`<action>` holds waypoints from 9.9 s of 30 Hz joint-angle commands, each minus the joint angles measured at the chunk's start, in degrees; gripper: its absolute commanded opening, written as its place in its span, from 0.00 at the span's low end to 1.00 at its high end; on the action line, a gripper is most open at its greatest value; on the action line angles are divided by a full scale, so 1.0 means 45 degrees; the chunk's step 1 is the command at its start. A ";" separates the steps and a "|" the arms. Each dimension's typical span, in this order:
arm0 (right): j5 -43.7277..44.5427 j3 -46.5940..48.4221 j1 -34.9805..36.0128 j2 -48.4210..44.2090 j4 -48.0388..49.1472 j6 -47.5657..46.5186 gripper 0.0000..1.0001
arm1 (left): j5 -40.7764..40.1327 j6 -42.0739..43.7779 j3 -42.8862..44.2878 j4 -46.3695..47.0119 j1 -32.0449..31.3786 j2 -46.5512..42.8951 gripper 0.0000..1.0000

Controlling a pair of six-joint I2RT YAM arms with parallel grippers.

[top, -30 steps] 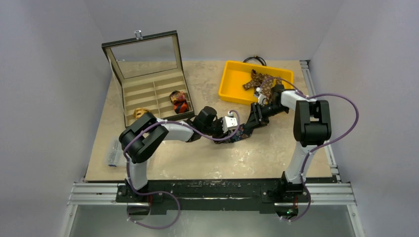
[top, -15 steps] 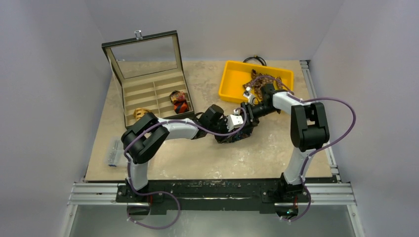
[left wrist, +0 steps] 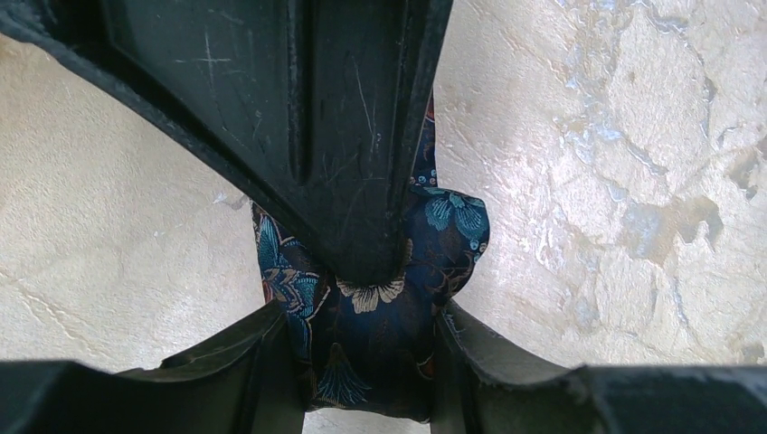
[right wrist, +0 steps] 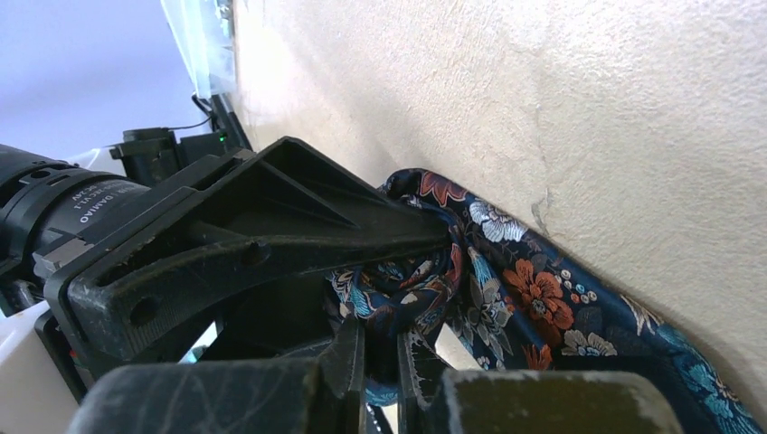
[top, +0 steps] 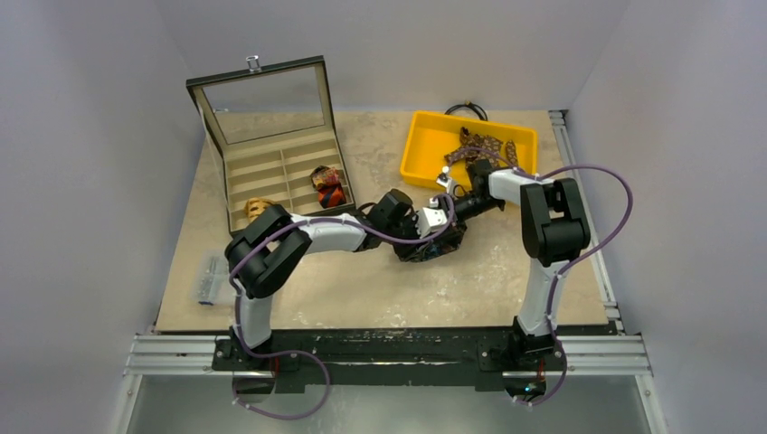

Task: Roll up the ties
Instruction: Roll the tie at the center of the board, then pick up the tie at the center of the board, then place the tie in the storage box.

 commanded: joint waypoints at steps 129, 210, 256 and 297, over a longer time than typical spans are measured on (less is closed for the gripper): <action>0.0044 -0.1819 -0.0025 -0.2163 0.2669 0.4356 0.76 | -0.1723 0.2329 -0.0504 -0.1986 -0.0644 0.1197 0.22; -0.0350 0.2221 0.0179 -0.3906 0.2828 0.3633 0.00 | 0.7861 -0.4076 0.3002 -0.9265 0.7279 -0.6118 1.00; -0.0843 0.4657 0.3544 -0.4914 1.1077 1.0099 0.00 | 0.8259 -1.5352 0.0542 0.4029 0.7692 -0.7510 0.74; 1.5577 0.5419 0.3289 -0.5057 0.2236 -0.3616 0.98 | 0.6252 -0.8409 0.1967 -0.6796 1.0452 -0.8868 0.00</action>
